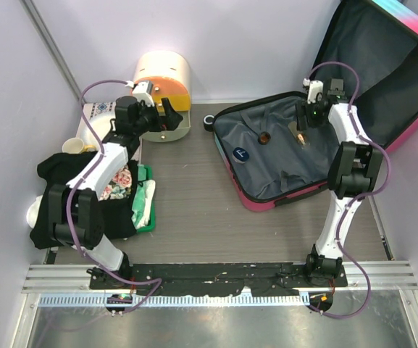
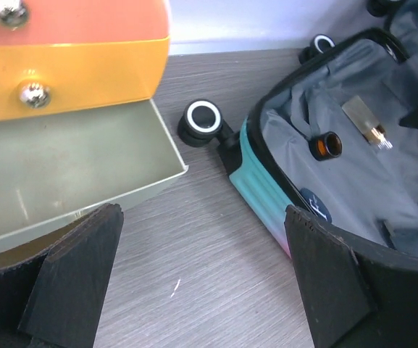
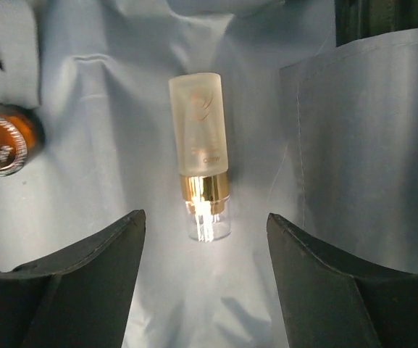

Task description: Open, take out, and arrange the luggage

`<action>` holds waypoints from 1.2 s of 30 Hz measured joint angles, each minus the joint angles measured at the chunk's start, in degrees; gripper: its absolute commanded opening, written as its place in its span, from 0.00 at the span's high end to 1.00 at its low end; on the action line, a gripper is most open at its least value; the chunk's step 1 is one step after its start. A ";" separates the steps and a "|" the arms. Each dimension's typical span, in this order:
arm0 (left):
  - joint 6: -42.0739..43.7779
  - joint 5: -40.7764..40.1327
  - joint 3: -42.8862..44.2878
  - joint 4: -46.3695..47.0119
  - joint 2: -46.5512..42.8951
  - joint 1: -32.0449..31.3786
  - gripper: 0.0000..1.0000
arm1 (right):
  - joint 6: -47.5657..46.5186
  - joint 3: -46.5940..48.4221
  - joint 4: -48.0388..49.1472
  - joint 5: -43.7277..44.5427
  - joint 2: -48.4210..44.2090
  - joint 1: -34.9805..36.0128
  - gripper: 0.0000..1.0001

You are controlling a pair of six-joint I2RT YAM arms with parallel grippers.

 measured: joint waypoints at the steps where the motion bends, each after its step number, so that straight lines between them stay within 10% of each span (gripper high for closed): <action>1: 1.36 1.18 0.07 -0.07 -0.48 -0.09 0.02 | -0.31 0.83 0.04 0.42 1.64 0.00 0.29; 17: 17.62 6.23 3.89 -7.80 -5.40 -0.28 0.00 | -3.52 5.57 0.28 0.44 13.27 0.11 0.37; 23: 25.18 6.05 8.94 -11.52 -5.40 -0.28 0.00 | -4.00 6.75 -0.37 -0.31 15.12 0.11 0.64; 27: 27.47 6.08 9.64 -13.51 -5.40 -0.28 0.00 | -4.33 8.63 -1.60 -0.26 15.98 0.04 0.99; 36: 35.30 9.88 9.97 -17.33 -5.29 -0.28 0.00 | -5.33 9.22 -6.25 -1.57 13.99 0.00 0.99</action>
